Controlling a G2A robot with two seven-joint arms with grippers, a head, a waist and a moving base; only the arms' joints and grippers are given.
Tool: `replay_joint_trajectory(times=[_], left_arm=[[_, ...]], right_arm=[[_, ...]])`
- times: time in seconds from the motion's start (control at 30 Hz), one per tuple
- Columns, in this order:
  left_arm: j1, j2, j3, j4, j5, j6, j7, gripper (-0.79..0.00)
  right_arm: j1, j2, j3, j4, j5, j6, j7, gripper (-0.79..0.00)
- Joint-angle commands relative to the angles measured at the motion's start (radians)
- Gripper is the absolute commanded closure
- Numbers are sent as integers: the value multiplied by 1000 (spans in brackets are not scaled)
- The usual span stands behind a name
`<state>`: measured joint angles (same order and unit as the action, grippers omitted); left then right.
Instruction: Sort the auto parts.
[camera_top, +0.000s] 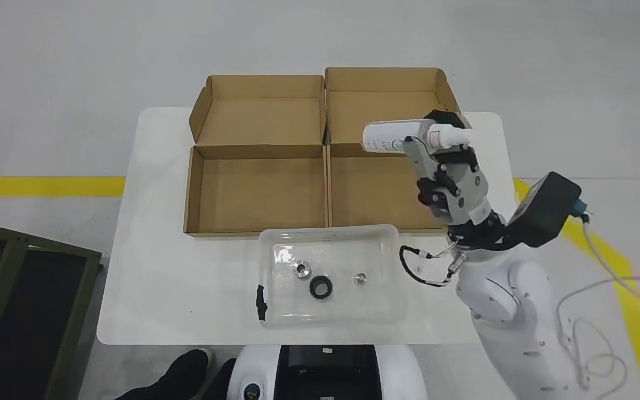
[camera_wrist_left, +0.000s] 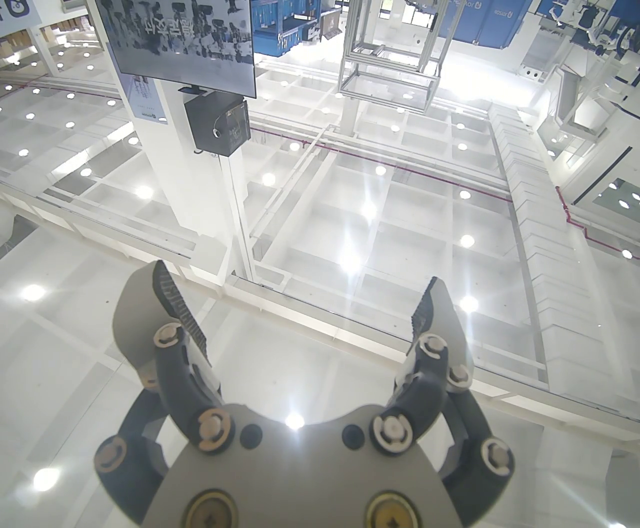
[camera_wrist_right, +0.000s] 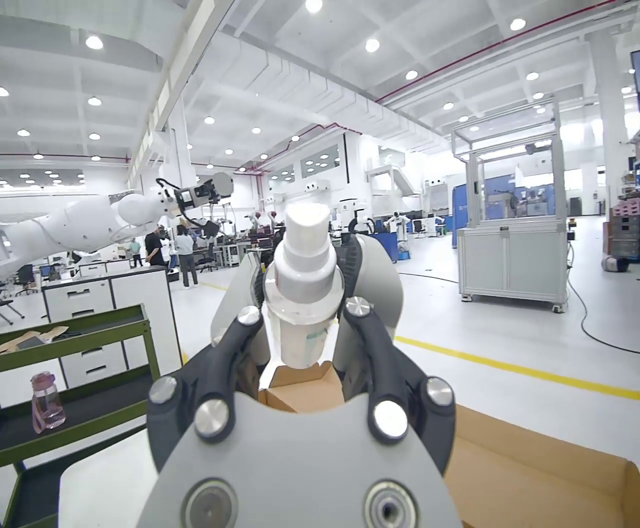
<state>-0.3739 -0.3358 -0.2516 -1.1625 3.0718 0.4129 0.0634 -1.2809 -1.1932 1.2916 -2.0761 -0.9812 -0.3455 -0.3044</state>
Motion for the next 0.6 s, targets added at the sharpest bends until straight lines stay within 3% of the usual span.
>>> replay_joint_trajectory(times=[0.0, 0.23, 0.57], left_arm=[[0, 0, 0, 0, 0, 0, 0, -785], [0, 0, 0, 0, 0, 0, 0, -785], [0, 0, 0, 0, 0, 0, 0, -785]], right_arm=[[-6, -1, 7, -9, 2, 15, -3, 0], [-15, -4, 19, -28, -23, 15, -9, 0], [-86, 13, 52, -31, -302, -58, 128, 0]])
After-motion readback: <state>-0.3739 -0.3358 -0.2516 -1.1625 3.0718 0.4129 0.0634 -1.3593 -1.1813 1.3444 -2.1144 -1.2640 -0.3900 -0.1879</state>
